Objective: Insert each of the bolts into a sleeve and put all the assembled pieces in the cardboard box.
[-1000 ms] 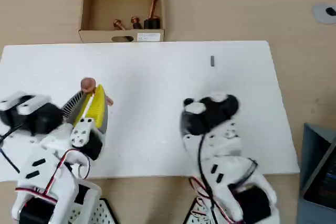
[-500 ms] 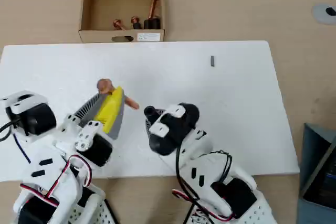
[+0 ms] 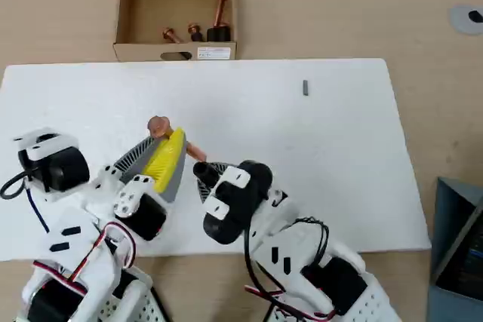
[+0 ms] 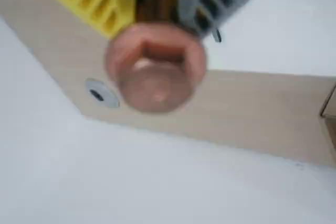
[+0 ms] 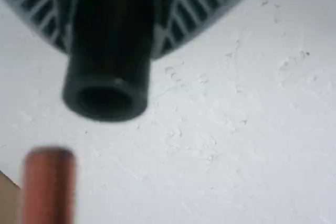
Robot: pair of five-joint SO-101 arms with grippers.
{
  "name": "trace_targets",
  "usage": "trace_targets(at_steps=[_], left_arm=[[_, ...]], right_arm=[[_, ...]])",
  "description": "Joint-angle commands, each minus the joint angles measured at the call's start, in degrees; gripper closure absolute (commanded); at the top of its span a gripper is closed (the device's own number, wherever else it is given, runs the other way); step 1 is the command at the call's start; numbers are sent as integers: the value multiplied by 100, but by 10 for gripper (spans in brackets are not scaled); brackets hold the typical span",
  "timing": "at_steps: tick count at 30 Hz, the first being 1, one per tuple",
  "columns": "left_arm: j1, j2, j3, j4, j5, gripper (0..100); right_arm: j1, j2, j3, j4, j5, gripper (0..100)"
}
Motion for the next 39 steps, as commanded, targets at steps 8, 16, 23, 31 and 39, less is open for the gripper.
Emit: trace_targets(at_steps=[8,16,23,31,39], left_arm=[[70,-31,-53,-114,-633,999],[70,-31,-396,554,-615,999],[70,-31,-352,545,-387,999],[466,-13,-193,563,-202,999],[519,-13,-18,738,-299,999]], right_arm=[[-48,-646,-356,-193,44,989],[198,-646,-488,-264,334,989],[163,-637,-541,-334,352,989],[-154,-637,-549,-343,352,989],[-154,-637,-567,-343,360,989]])
